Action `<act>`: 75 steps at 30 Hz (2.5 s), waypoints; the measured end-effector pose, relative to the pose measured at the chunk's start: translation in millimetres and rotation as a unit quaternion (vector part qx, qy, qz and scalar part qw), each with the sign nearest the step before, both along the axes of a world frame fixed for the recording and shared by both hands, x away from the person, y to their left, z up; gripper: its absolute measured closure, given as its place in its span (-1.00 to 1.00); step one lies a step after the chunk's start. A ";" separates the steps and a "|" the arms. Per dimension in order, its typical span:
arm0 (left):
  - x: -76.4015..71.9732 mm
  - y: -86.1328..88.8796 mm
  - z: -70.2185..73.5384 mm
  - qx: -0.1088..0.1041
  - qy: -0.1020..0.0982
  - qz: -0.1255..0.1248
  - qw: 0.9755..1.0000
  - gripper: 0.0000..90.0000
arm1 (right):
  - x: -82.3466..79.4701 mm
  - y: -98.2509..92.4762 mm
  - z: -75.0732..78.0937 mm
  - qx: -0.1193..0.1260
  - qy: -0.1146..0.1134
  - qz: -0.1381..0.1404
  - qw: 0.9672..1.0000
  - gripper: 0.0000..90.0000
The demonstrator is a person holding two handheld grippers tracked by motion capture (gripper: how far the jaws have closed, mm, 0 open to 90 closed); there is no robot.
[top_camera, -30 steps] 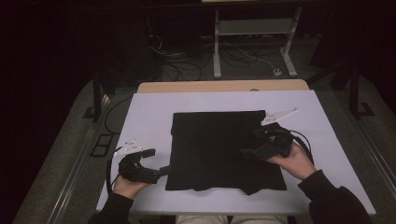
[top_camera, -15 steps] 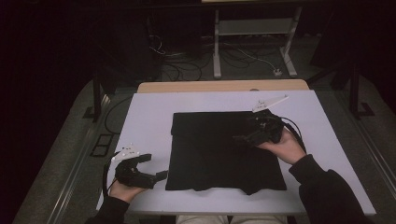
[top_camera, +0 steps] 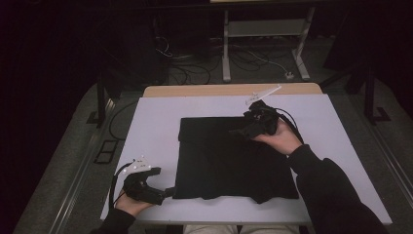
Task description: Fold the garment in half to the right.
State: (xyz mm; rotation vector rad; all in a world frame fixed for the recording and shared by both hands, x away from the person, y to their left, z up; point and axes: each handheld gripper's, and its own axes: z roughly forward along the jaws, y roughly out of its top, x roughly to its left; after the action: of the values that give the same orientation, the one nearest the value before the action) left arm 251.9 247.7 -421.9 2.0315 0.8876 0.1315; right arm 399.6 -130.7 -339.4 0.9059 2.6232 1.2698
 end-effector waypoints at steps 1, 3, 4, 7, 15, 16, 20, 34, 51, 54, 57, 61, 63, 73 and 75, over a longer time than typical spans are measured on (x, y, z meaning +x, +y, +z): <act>-0.3 0.0 -0.4 0.003 0.002 -0.002 1.000 -1.00 | 2.5 2.1 0.5 -0.002 -0.002 0.002 1.000 -1.00; -0.6 -0.5 -1.5 0.006 0.004 -0.005 1.000 -1.00 | 6.8 6.7 1.6 0.000 -0.001 0.002 1.000 -1.00; -1.1 -0.7 -2.1 0.007 0.006 -0.004 1.000 -1.00 | 8.9 8.7 2.2 0.000 -0.002 0.003 1.000 -1.00; -1.4 -2.0 -4.1 0.012 0.010 -0.010 1.000 -1.00 | 14.7 15.8 3.9 -0.002 -0.002 0.002 1.000 -1.00; -2.8 -6.6 -8.0 0.031 0.025 -0.040 0.998 -1.00 | 28.3 35.0 4.2 -0.005 0.000 0.009 1.000 -1.00; -2.6 -7.4 -8.8 0.037 0.028 -0.045 0.998 -1.00 | 29.7 37.3 3.3 -0.007 0.002 0.008 1.000 -1.00; -2.9 -12.0 -12.0 0.052 0.036 -0.057 0.996 -1.00 | 36.2 45.3 -1.7 -0.010 0.009 0.007 1.000 -1.00; -3.7 -18.5 -16.0 0.074 0.042 -0.085 0.993 -0.86 | 56.9 70.2 -17.7 -0.017 0.017 0.006 1.000 -1.00; -4.4 -21.4 -18.1 0.093 0.023 -0.099 0.990 -0.34 | 80.0 106.5 -26.0 -0.029 0.024 0.013 0.999 -1.00; -4.4 -21.7 -18.6 0.094 0.019 -0.096 0.991 -0.24 | 83.3 113.0 -27.2 -0.030 0.025 0.012 0.999 -1.00; -4.2 -21.9 -18.7 0.095 0.015 -0.092 0.991 -0.14 | 85.8 119.4 -28.9 -0.028 0.026 0.014 0.999 -1.00; -3.0 -23.3 -19.1 0.097 0.011 -0.094 0.991 -0.06 | 88.2 127.3 -33.2 -0.022 0.031 0.010 0.999 -1.00; -2.6 -23.8 -19.0 0.098 0.011 -0.093 0.991 -0.03 | 89.6 130.7 -35.5 -0.024 0.032 0.009 0.999 -1.00; 0.8 -25.5 -19.2 0.099 0.007 -0.087 0.991 0.19 | 97.7 146.1 -44.5 -0.025 0.025 0.021 0.999 -1.00; 1.3 -25.9 -19.2 0.100 0.006 -0.087 0.991 0.23 | 99.6 149.4 -47.4 -0.023 0.026 0.018 0.999 -1.00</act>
State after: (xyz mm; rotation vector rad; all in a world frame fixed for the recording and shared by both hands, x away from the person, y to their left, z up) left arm 253.2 221.9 -441.1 2.2894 0.7237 0.1145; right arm 499.2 18.7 -386.8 0.9002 2.7087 1.2034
